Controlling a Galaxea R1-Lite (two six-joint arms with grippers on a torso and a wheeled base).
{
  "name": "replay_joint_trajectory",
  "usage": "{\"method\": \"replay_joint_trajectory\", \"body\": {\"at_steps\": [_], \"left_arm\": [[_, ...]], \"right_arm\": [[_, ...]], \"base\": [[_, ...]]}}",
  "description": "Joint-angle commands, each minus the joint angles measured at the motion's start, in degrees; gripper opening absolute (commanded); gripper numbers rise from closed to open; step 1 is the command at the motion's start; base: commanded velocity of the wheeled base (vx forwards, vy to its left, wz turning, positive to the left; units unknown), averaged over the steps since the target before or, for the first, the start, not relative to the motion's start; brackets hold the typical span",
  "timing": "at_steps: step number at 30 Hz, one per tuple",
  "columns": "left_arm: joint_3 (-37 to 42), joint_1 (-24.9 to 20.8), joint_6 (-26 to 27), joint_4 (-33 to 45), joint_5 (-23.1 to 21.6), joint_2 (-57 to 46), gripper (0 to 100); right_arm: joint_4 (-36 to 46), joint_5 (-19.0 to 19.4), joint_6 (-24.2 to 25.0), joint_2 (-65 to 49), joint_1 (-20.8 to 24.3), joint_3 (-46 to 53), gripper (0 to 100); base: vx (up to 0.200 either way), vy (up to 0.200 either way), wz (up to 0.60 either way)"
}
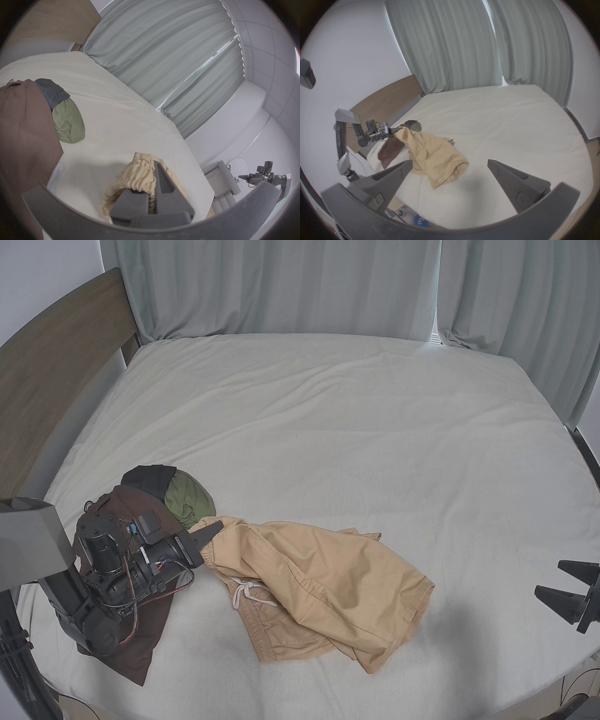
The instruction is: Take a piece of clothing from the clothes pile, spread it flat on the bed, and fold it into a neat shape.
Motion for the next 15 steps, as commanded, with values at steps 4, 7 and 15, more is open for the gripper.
{"method": "replay_joint_trajectory", "body": {"at_steps": [4, 7, 15], "left_arm": [[0.42, -0.01, 0.26, -0.05, 0.01, -0.9, 0], [0.51, -0.36, 0.34, -0.05, 0.01, -0.55, 0], [0.86, -0.89, 0.34, -0.05, 0.18, -0.82, 0]], "right_arm": [[-1.38, 7.08, 4.05, 8.69, 0.02, -0.01, 100], [-3.14, 9.19, 4.41, 10.62, 0.02, 0.08, 100], [-7.71, 12.88, 4.14, 16.24, 0.99, 0.34, 100]], "base": [[0.0, 0.0, 0.0], [0.0, 0.0, 0.0], [0.0, 0.0, 0.0]]}}
